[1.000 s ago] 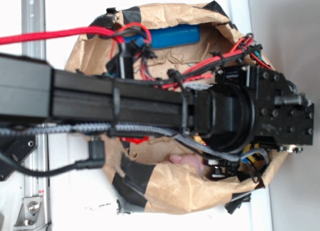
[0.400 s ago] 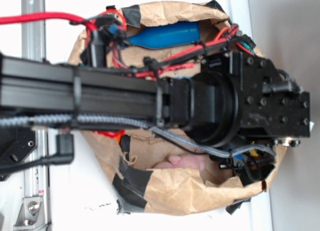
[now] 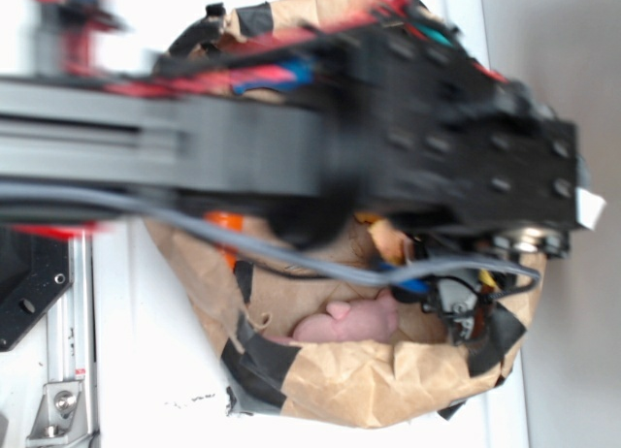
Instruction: Grab the yellow cloth.
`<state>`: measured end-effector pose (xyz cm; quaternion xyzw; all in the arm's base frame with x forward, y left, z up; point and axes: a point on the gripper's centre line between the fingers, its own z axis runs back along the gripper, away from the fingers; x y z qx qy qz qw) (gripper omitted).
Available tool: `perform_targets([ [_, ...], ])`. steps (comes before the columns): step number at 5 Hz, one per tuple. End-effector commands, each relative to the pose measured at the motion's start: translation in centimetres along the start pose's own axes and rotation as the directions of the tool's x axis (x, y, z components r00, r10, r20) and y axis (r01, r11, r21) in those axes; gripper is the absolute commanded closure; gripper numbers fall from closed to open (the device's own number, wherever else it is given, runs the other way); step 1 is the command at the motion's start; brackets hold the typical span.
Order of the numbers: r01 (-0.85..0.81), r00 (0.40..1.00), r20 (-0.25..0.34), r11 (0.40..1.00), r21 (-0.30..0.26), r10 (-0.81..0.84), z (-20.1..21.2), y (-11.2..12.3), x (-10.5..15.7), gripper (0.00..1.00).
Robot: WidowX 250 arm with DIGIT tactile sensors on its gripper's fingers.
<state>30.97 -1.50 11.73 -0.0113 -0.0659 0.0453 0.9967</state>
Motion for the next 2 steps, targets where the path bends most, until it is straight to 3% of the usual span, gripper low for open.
perform_targets([
  [1, -0.104, 0.991, 0.092, 0.995, 0.010, 0.103, 9.4, 3.9, -7.0, 1.00],
  [2, -0.137, 0.991, 0.013, 0.990, 0.033, 0.137, 9.7, 4.2, -8.5, 1.00],
])
